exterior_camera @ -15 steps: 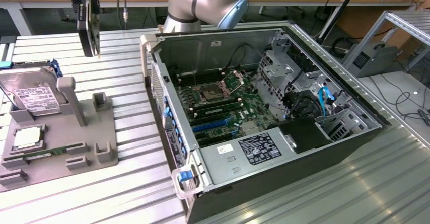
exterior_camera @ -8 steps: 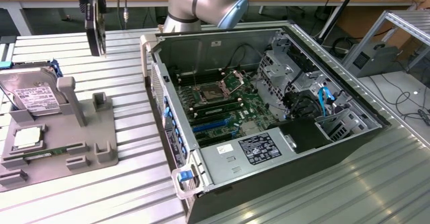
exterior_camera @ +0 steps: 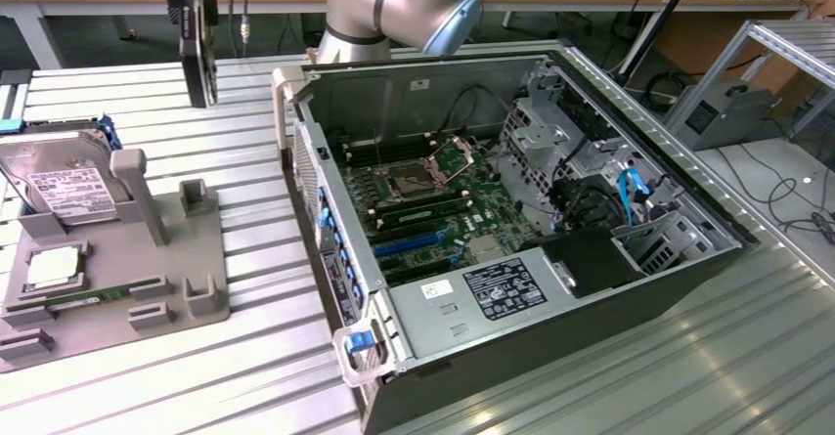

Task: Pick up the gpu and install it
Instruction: 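Pick up the gpu and move the gpu toward the slot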

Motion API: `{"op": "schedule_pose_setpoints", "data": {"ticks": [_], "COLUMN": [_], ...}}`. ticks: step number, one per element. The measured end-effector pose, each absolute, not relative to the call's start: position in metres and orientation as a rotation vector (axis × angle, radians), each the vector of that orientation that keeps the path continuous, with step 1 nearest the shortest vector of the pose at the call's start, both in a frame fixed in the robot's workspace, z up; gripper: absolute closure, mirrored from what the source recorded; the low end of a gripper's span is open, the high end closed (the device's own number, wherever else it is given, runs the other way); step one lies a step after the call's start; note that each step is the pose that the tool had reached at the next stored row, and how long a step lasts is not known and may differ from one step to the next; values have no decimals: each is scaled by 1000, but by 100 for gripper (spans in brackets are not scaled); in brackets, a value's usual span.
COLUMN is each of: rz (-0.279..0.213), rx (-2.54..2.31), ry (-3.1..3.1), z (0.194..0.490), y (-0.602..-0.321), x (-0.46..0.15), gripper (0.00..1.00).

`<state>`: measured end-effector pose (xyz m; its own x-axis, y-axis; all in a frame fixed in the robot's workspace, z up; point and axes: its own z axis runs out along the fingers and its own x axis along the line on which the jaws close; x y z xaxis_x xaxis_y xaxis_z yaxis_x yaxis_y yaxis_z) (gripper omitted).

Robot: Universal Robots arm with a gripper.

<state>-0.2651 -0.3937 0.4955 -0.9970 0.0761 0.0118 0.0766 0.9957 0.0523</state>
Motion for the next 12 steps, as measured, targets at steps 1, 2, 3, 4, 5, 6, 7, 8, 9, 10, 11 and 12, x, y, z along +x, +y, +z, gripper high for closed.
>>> {"op": "schedule_pose_setpoints", "data": {"ticks": [1, 2, 3, 4, 5, 6, 7, 8, 9, 10, 11, 12], "rz": [-83, -83, -83, -83, -83, -83, -83, -83, -83, -83, -83, -83], "rx": [-120, -120, -120, -120, -120, -120, -120, -120, -120, -120, -120, -120], "ry": [-3128, -3128, -3128, -3128, -3128, -3128, -3128, -3128, -3128, -3128, -3128, -3128], "z": [495, 495, 495, 495, 495, 495, 495, 495, 495, 495, 495, 495], "y": [-394, -394, -394, -394, -394, -394, -394, -394, -394, -394, -394, -394], "x": [-264, -262, -261, -260, -258, -257, -256, -254, -253, -252, -251, -249], "gripper": [73, 73, 73, 73, 73, 73, 73, 73, 73, 73, 73, 73]}}
